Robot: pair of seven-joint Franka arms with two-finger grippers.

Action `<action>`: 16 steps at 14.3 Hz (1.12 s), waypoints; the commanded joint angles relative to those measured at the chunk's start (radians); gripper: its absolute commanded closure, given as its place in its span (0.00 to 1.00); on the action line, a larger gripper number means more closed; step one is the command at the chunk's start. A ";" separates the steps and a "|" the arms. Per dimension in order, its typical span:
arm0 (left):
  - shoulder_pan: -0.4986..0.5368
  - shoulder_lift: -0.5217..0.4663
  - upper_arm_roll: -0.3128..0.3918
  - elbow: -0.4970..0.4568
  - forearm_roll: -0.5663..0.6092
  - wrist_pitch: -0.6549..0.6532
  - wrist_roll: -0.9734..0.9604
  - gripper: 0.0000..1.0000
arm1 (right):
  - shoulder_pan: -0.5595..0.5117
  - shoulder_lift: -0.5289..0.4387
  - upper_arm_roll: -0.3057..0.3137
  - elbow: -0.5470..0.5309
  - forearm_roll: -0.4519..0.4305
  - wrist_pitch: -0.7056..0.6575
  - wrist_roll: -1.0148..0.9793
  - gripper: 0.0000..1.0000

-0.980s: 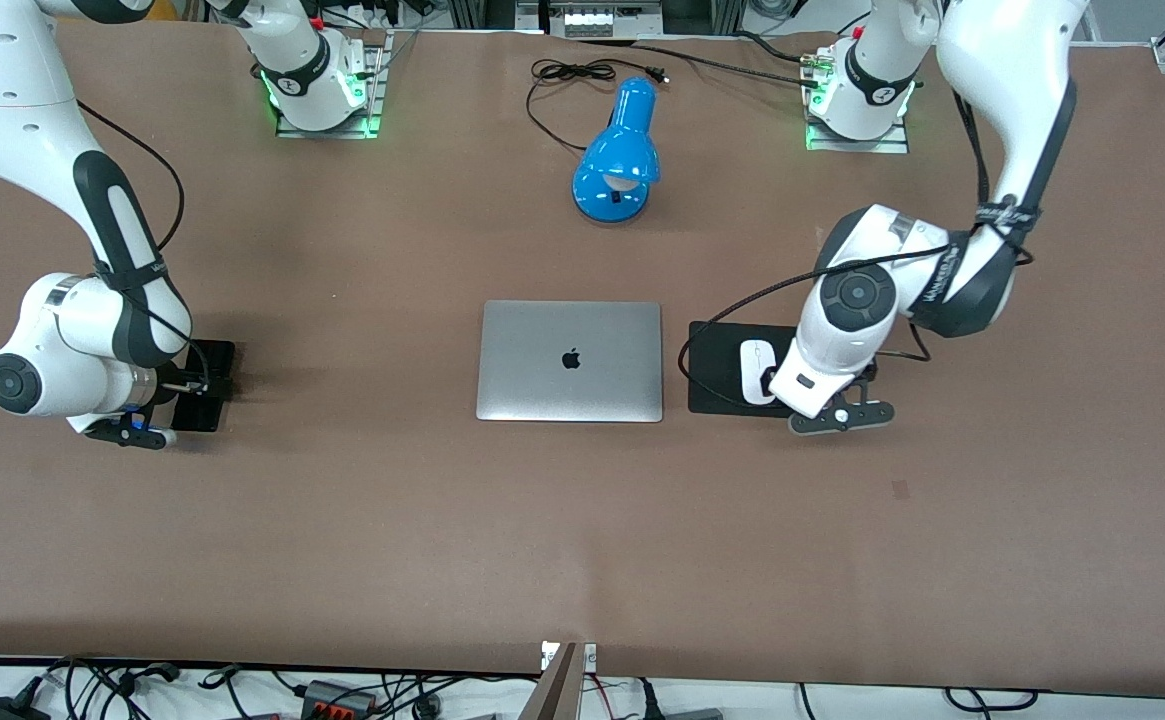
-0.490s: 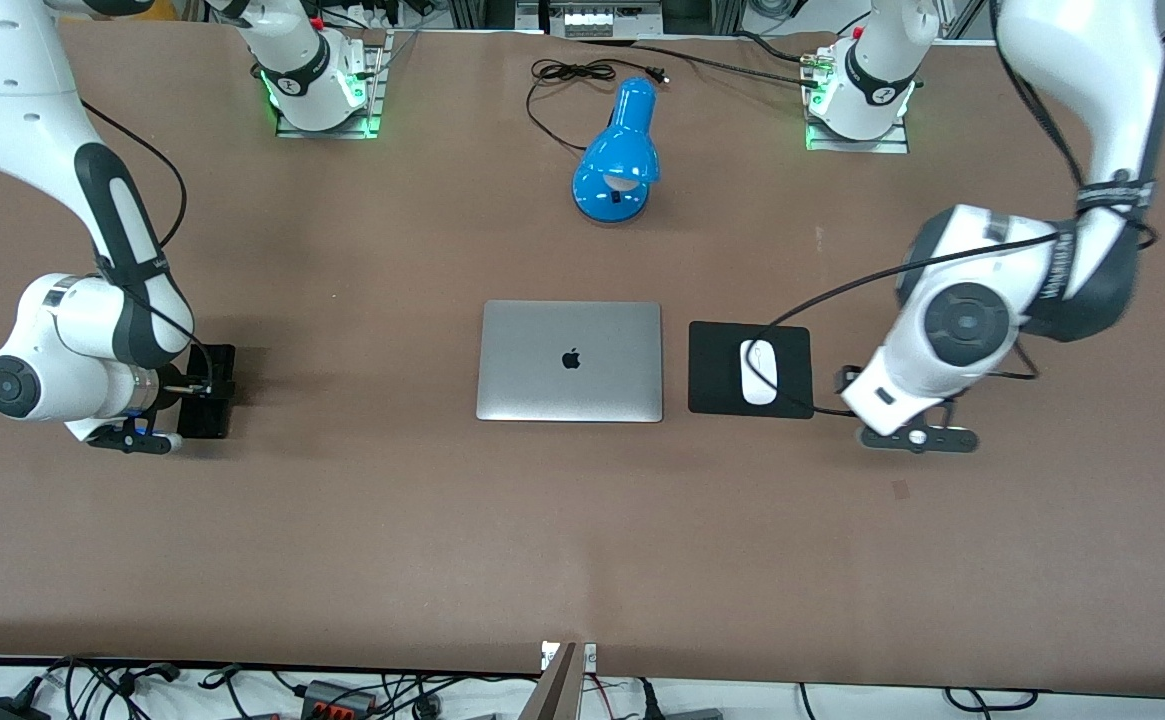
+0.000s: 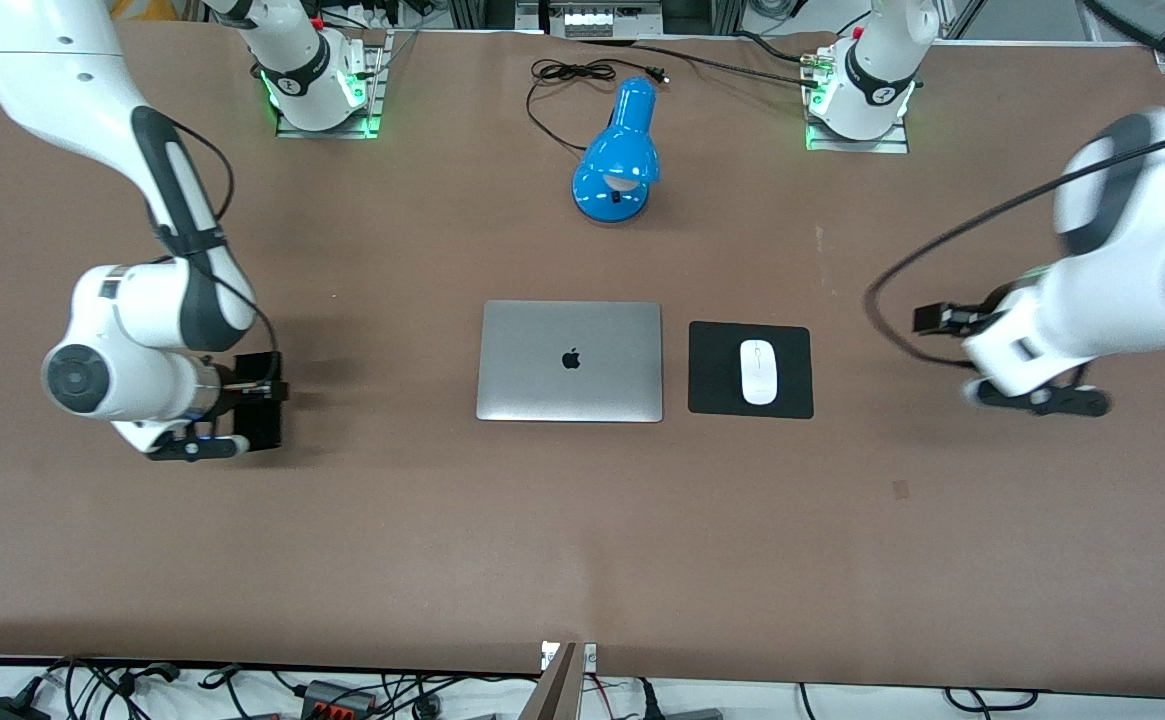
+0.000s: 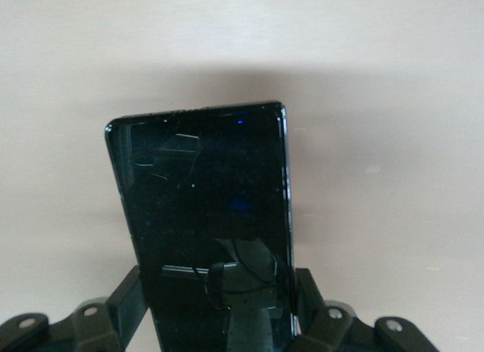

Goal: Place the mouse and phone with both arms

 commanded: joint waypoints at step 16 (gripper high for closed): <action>-0.165 -0.365 0.269 -0.330 -0.035 0.237 0.085 0.00 | 0.362 0.076 -0.007 -0.013 0.101 0.101 0.501 0.79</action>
